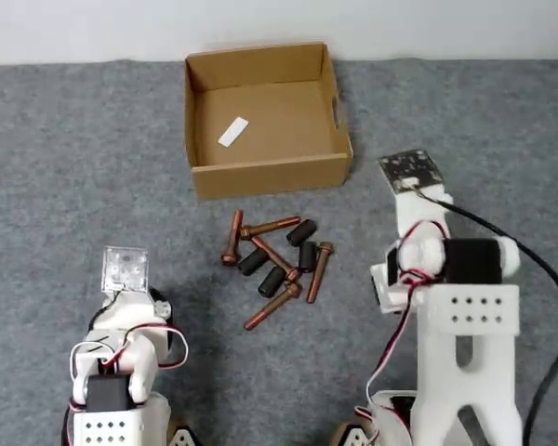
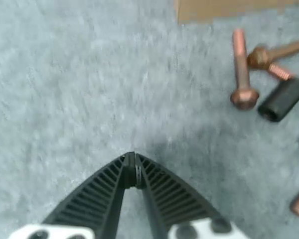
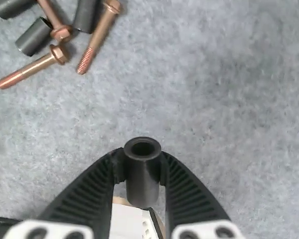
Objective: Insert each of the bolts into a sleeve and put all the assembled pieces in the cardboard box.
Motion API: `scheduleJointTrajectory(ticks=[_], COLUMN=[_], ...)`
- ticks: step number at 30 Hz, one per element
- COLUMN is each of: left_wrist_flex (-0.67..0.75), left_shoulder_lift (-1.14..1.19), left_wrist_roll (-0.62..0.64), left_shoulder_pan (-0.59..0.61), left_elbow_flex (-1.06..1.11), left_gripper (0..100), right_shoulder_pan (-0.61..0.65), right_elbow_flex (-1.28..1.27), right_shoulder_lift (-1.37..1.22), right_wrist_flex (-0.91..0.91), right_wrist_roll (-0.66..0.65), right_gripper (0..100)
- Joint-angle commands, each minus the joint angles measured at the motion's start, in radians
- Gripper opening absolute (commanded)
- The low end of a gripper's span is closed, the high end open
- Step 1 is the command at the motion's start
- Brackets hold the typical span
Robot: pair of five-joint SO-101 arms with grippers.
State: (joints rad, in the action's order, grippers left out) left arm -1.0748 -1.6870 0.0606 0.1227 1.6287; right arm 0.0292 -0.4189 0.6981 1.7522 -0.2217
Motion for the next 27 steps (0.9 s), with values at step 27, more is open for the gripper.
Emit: scheduleJointTrajectory(ticks=[27], left_wrist_flex=[-0.238], left_shoulder_lift=[1.243], left_wrist_roll=[-0.092], left_shoulder_pan=[-0.661], left_elbow_flex=[-1.043], left_gripper=[1], right_shoulder_pan=[-0.248], right_elbow_flex=[-0.080], right_shoulder_lift=[0.205], right_wrist_flex=[0.042], right_wrist_roll=[0.008], right_gripper=[0.9])
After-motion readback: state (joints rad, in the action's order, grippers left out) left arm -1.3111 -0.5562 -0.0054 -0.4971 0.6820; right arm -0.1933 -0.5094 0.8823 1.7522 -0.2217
